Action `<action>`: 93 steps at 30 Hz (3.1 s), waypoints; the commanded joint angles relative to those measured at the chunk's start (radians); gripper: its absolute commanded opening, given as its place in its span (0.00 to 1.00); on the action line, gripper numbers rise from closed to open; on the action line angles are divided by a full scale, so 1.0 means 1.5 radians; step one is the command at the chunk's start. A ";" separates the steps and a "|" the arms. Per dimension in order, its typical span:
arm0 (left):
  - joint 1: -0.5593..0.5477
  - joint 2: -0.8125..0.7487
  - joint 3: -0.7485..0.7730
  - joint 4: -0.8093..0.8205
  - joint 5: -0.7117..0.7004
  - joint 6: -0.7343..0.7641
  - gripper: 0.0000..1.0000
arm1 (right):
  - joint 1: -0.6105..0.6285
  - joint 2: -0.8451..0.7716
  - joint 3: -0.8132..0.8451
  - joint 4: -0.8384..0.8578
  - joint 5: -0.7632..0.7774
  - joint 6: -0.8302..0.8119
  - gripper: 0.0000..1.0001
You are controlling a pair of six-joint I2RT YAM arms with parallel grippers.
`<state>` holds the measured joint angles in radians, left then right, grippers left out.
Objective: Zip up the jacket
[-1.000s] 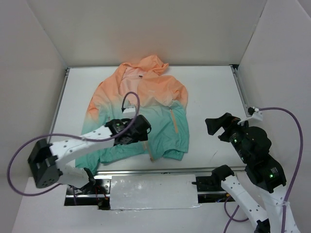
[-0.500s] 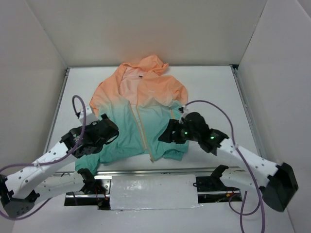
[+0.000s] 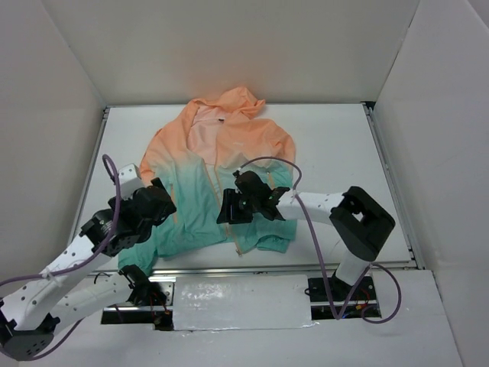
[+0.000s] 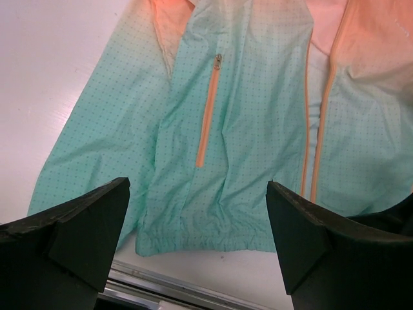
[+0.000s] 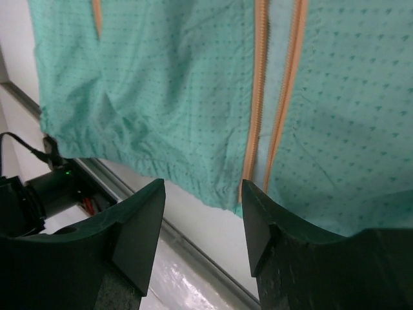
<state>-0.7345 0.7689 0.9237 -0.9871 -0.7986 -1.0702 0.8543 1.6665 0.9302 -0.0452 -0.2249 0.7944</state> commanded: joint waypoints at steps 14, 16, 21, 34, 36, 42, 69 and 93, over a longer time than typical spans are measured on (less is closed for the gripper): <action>-0.006 0.041 0.002 0.065 0.043 0.063 0.99 | 0.007 0.117 0.021 0.065 -0.035 0.016 0.57; -0.006 0.039 0.003 0.065 0.042 0.063 1.00 | 0.008 0.125 0.020 0.065 -0.035 0.019 0.54; -0.006 0.040 0.003 0.068 0.045 0.066 0.99 | 0.007 0.130 0.009 0.073 -0.035 0.031 0.42; -0.005 0.041 -0.003 0.079 0.066 0.082 0.99 | 0.007 0.069 -0.003 0.079 -0.007 0.039 0.00; -0.006 0.039 -0.008 0.096 0.085 0.102 0.99 | 0.007 0.046 -0.011 0.090 -0.011 0.041 0.00; -0.006 0.053 -0.057 0.181 0.240 0.105 0.99 | 0.017 -0.005 -0.006 0.070 0.002 0.043 0.00; -0.005 0.056 -0.251 0.426 0.472 0.024 0.62 | 0.090 -0.081 0.007 0.023 0.120 0.037 0.00; -0.005 0.009 -0.249 0.362 0.404 0.016 0.56 | 0.089 -0.022 -0.024 0.021 0.125 0.034 0.28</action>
<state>-0.7383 0.8146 0.5274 -0.4129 -0.1440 -1.0290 0.9794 1.6165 0.9215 -0.0216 -0.0601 0.8429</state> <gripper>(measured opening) 0.556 0.305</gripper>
